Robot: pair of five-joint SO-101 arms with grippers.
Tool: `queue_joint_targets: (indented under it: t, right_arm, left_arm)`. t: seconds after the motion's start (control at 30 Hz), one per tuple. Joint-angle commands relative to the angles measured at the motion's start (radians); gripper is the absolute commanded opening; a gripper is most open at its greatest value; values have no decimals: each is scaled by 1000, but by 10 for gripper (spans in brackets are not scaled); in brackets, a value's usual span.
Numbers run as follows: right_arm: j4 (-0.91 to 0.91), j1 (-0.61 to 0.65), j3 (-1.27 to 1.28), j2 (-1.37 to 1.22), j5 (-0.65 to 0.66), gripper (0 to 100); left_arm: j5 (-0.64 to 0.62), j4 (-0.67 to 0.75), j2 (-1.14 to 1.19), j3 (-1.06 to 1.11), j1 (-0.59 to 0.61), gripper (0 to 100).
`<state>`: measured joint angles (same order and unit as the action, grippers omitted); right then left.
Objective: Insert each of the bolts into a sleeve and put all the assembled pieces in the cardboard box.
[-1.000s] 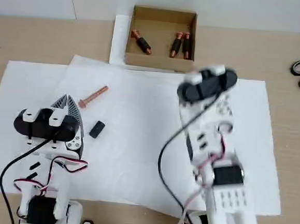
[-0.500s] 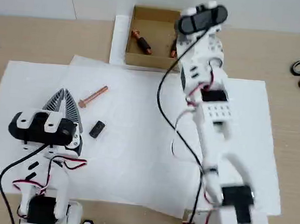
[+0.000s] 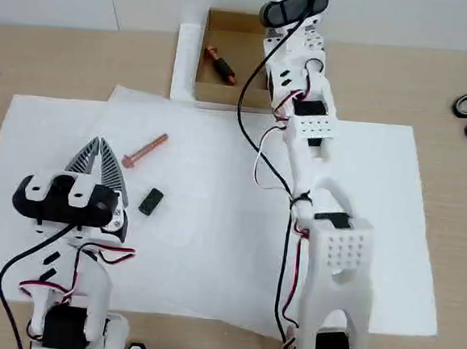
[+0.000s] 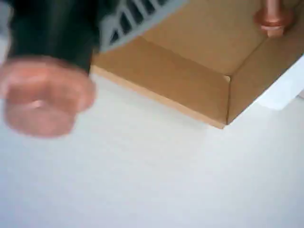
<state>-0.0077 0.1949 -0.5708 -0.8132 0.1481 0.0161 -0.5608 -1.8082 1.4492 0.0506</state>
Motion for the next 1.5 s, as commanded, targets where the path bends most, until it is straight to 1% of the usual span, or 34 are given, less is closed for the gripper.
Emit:
queue_joint_targets:
  t: [0.0, 0.17, 0.3, 0.43, 0.67, 0.73, 0.83, 0.9, 0.97, 1.13, 1.17, 1.23, 1.37, 1.47]
  right_arm:
    - [-35, -5, -275, -143, -11, 4]
    - [-25, 5, -554, -394, -11, 4]
    - [-24, 25, -704, -530, 17, 4]
    - [-24, 62, -736, -602, 107, 4]
    - [-24, 93, -732, -611, 114, 9]
    - [12, 90, -732, -611, 114, 15]
    - [128, 91, -735, -610, 112, 104]
    - [173, 93, -736, -610, 112, 185]
    - [197, 94, -736, -610, 112, 232]
    - [208, 94, -761, -608, 114, 206]
    - [232, 94, -781, -608, 114, 197]
    - [337, 94, -855, -608, 110, 193]
    - [636, 96, -1108, -607, 109, 194]
    - [817, 93, -1109, -570, 107, 194]
  left_arm:
    - [3, 23, -12, -2, 6, 6]
    - [6, 23, -12, -2, 6, 6]
    - [6, 23, -11, -2, 6, 6]
    - [5, 23, -11, -2, 6, 6]
    - [6, 23, -11, -2, 6, 6]
    - [6, 23, -11, -2, 14, 6]
    - [3, 23, -11, -2, 54, 6]
    - [3, 23, -11, -2, 78, 6]
    - [3, 23, -11, -2, 94, 6]
    - [3, 23, -11, -2, 97, 6]
    - [3, 23, -11, -2, 97, 6]
    - [3, 23, -11, -2, 98, 6]
    - [2, 23, -11, -2, 98, 6]
    - [2, 23, -11, -2, 98, 6]
